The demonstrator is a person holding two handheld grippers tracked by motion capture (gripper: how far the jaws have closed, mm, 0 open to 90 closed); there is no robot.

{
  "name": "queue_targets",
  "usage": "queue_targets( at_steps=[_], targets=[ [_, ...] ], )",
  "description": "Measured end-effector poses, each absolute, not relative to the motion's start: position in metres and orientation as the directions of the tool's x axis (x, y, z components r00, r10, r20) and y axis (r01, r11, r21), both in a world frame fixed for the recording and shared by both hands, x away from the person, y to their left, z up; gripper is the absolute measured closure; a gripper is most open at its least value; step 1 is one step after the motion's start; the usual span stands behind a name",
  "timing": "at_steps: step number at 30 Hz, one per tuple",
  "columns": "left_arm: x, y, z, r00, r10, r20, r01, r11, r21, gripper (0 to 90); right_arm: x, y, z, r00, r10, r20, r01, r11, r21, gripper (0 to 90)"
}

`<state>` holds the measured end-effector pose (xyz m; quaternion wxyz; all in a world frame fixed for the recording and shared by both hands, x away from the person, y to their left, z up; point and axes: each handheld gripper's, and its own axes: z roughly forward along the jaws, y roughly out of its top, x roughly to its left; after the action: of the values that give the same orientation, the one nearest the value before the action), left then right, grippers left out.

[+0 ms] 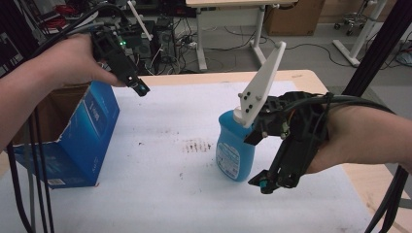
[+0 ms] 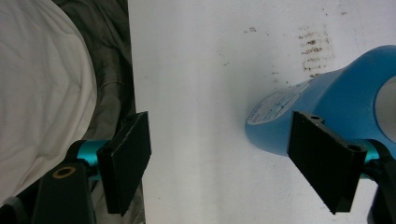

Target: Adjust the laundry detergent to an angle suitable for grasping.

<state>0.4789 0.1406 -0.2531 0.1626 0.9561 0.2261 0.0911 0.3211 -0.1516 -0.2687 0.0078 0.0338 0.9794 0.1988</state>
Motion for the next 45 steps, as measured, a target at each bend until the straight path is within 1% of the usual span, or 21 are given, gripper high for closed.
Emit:
queue_targets(
  at_steps=[11,22,29,33,45],
  targets=[
    [0.478,0.143,-0.252,0.883,0.458,0.098,0.401,-0.848,0.346,16.2,0.320,-0.154,-0.265,-0.998,0.065,0.000,0.059,0.912,0.405,21.3],
    [0.478,0.144,-0.253,0.884,0.457,0.100,0.401,-0.850,0.341,16.2,0.327,-0.162,-0.256,-0.995,0.099,-0.006,0.085,0.882,0.463,21.2],
    [0.477,0.146,-0.251,0.885,0.456,0.097,0.400,-0.849,0.345,16.2,0.328,-0.167,-0.248,-0.994,0.107,-0.020,0.083,0.861,0.501,21.2],
    [0.477,0.146,-0.251,0.888,0.449,0.101,0.394,-0.854,0.339,16.3,0.328,-0.169,-0.247,-0.991,0.129,-0.020,0.102,0.857,0.505,21.2],
    [0.474,0.145,-0.250,0.888,0.449,0.100,0.393,-0.854,0.340,16.2,0.325,-0.176,-0.243,-0.988,0.153,-0.029,0.116,0.844,0.524,21.2]
  ],
)
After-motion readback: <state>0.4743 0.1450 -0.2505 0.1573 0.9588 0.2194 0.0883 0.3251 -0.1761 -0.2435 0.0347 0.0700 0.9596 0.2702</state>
